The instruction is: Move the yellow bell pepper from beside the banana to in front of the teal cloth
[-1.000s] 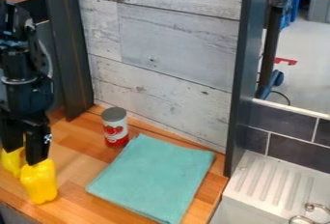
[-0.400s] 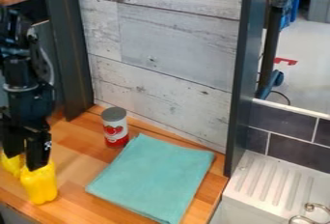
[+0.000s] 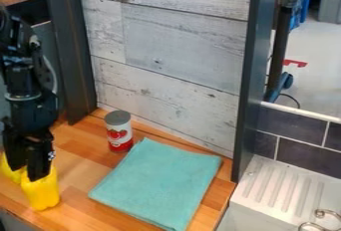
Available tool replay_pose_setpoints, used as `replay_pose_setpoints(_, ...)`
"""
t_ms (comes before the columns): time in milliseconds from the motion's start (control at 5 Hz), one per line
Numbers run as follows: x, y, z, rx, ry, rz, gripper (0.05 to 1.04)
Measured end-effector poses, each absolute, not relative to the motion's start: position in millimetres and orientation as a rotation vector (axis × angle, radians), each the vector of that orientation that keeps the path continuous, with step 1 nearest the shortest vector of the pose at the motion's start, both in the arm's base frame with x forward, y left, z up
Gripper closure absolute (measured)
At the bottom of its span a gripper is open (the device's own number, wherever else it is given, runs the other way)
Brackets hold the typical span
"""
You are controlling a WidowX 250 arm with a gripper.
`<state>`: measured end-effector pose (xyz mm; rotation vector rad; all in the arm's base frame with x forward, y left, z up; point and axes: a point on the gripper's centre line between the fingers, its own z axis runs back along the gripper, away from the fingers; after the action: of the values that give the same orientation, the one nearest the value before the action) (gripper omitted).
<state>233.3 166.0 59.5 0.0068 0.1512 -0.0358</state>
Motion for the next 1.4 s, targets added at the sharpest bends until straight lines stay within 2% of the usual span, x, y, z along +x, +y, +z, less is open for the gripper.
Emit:
replay_pose_setpoints(200, 233.8, 164.2, 59.4, -0.004, 0.148, -0.033, 0.652)
replay_pose_setpoints(400, 232.4, 162.6, 59.2, -0.015, 0.158, -0.027, 0.88)
replay_pose_setpoints(600, 229.2, 159.2, 60.6, -0.035, 0.179, -0.008, 0.959)
replay_pose_setpoints(800, 231.7, 144.4, 109.2, 0.011, 0.127, 0.043, 0.973)
replay_pose_setpoints(1000, 233.5, 101.7, 148.9, 0.06, 0.063, -0.003, 0.973)
replay_pose_setpoints(1200, 219.8, 57.1, 144.3, 0.044, 0.084, -0.089, 0.973)
replay_pose_setpoints(1400, 205.8, 30.7, 126.1, 0.03, 0.153, -0.155, 0.973)
